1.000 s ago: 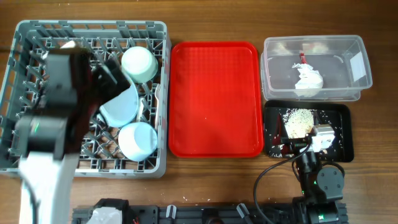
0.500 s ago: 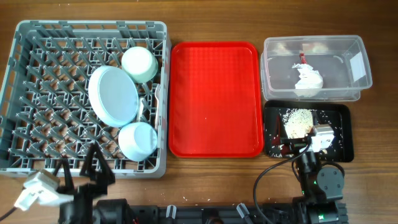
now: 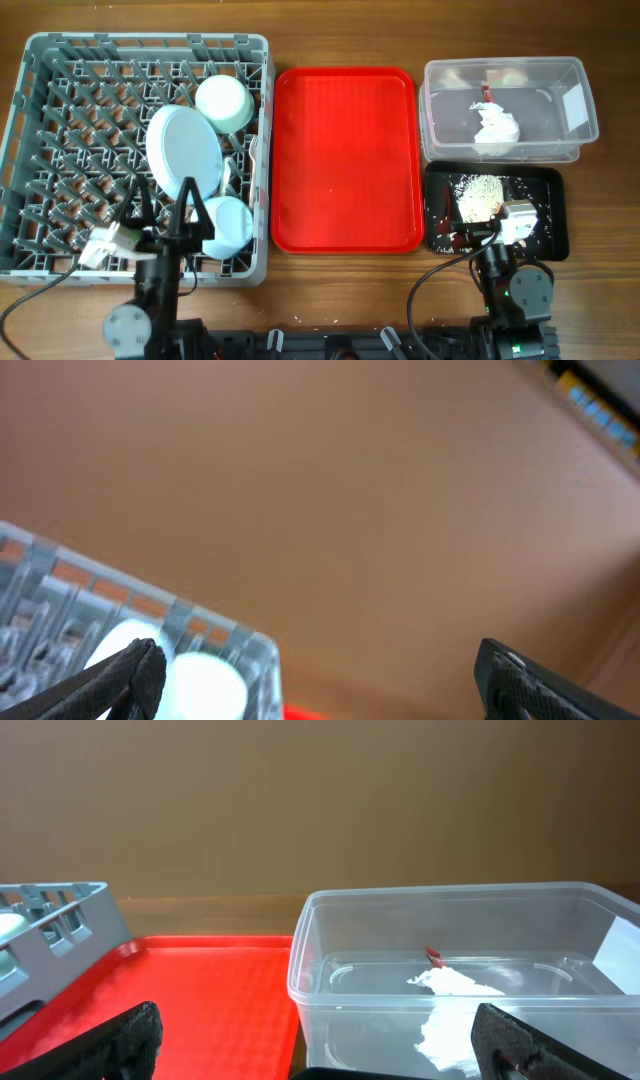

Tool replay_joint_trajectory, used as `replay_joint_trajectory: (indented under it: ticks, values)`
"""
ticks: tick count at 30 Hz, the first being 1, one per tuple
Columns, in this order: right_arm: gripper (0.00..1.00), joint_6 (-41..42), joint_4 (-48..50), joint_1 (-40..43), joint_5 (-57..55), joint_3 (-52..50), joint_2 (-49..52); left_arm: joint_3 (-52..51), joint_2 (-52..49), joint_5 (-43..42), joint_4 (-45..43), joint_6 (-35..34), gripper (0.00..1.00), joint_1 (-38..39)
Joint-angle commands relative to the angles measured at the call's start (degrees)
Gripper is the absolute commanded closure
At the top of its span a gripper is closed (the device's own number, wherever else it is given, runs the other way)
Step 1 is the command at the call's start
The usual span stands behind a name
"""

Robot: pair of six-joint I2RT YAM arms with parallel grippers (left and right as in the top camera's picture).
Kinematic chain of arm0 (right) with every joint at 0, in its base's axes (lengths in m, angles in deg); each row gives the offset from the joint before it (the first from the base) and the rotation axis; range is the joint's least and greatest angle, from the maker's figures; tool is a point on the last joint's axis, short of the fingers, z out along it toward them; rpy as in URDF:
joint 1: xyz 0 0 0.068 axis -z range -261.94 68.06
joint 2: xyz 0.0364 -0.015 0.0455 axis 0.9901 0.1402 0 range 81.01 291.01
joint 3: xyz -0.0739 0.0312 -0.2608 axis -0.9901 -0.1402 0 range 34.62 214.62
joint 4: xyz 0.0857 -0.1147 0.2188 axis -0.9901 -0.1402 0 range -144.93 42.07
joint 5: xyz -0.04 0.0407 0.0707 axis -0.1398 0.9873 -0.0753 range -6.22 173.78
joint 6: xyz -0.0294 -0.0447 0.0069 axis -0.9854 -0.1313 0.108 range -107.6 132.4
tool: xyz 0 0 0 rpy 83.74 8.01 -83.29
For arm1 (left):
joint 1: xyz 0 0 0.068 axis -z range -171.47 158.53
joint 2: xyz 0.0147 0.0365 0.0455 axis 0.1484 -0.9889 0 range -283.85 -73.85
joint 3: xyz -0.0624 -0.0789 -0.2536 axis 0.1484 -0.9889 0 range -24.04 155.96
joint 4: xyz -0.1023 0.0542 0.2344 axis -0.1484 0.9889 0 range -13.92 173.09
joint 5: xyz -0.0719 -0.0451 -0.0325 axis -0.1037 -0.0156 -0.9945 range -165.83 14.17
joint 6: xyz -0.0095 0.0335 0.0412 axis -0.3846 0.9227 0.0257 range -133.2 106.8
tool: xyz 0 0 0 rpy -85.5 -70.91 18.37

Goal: Sort waste into correct bins and load items into the dishwasher rack

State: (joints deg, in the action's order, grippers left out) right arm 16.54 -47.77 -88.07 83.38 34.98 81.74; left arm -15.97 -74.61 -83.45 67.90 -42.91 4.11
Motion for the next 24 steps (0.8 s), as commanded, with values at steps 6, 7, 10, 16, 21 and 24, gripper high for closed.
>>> replay_joint_trajectory:
  ticks: [6,7,10,16,21,24]
  values:
    - [0.0,-1.01,0.2,-0.22,0.7,-0.07,-0.46,-7.08,0.55,5.81,-0.63,-0.81,0.0,4.57]
    - [0.0,-1.01,0.2,-0.24,0.7,-0.07,-0.46,-7.76,0.55,6.19,0.09,-0.81,0.0,4.7]
    - [0.0,-1.01,0.2,-0.24,0.7,-0.07,-0.46,-7.76,0.55,6.27,4.31,-0.79,0.0,4.7]
    - [0.0,-1.01,0.2,-0.24,0.7,-0.07,-0.46,-7.76,0.55,9.88,12.22,5.68,0.0,5.79]
    - [0.0,-1.01,0.17,-0.24,0.7,-0.07,-0.46,-7.76,0.48,9.84,12.13,6.82,0.0,6.84]
    - [0.0,-1.01,0.17,-0.24,0.7,-0.07,-0.46,-7.76,0.48,9.84,12.13,6.8,0.0,6.82]
